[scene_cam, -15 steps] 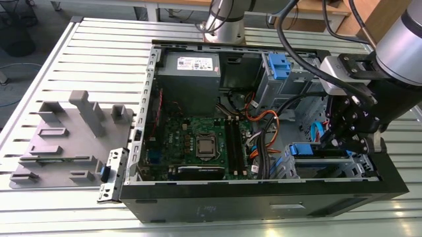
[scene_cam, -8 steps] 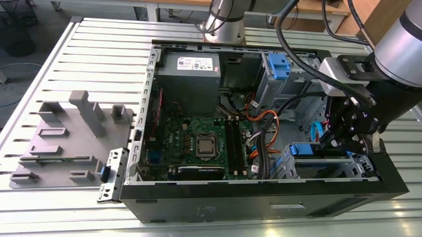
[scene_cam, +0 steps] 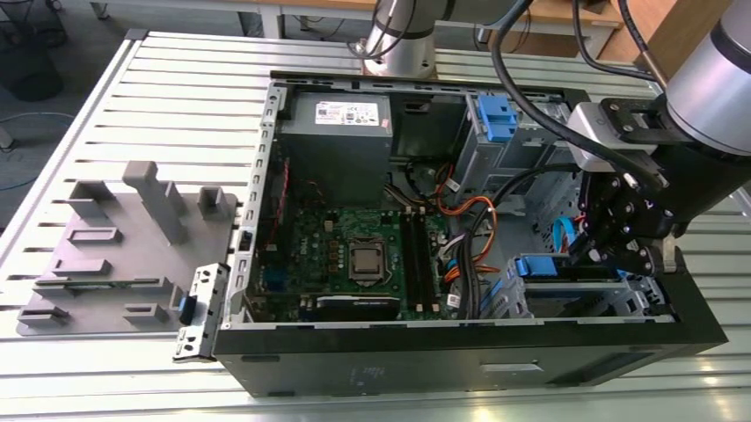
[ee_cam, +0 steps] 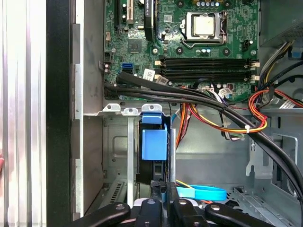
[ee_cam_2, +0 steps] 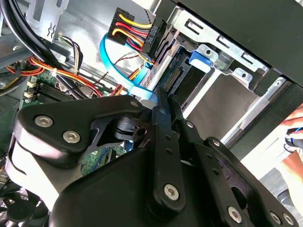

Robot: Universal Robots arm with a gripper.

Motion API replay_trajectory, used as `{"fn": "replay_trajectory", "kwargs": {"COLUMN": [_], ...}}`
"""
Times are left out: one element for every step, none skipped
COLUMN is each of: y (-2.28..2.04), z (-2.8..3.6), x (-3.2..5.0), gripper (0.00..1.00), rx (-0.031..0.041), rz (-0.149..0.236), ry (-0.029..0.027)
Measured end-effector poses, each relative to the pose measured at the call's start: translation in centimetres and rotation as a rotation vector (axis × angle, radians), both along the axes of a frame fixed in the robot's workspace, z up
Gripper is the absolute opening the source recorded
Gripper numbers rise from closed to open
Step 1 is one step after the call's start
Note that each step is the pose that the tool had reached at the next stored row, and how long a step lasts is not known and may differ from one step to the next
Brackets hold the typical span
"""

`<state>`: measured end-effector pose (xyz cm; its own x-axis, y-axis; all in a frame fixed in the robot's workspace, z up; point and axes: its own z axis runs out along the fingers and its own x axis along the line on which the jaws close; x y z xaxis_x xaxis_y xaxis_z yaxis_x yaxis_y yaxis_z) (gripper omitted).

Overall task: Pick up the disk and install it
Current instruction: 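Insert the first disk wire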

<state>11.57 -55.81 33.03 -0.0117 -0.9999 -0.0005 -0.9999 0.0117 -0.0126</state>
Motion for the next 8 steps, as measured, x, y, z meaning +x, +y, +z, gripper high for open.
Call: {"fn": "replay_trajectory", "kwargs": {"y": [0.0,0.0,0.0,0.0,0.0,0.0,0.0,0.0], "z": [0.0,0.0,-0.01,-0.02,-0.04,-0.04,-0.04,-0.04], "x": [0.0,0.0,0.0,0.0,0.0,0.0,0.0,0.0], "gripper": [0.16,0.16,0.16,0.16,0.16,0.16,0.16,0.16], "rx": [0.0,0.0,0.0,0.0,0.0001,0.0001,-0.0001,-0.0001], "rz": [0.0,0.0,0.0,0.0,0.0,0.0,0.0,0.0], "ry": [0.0,0.0,0.0,0.0,-0.0001,-0.0001,-0.0001,-0.0001]}}
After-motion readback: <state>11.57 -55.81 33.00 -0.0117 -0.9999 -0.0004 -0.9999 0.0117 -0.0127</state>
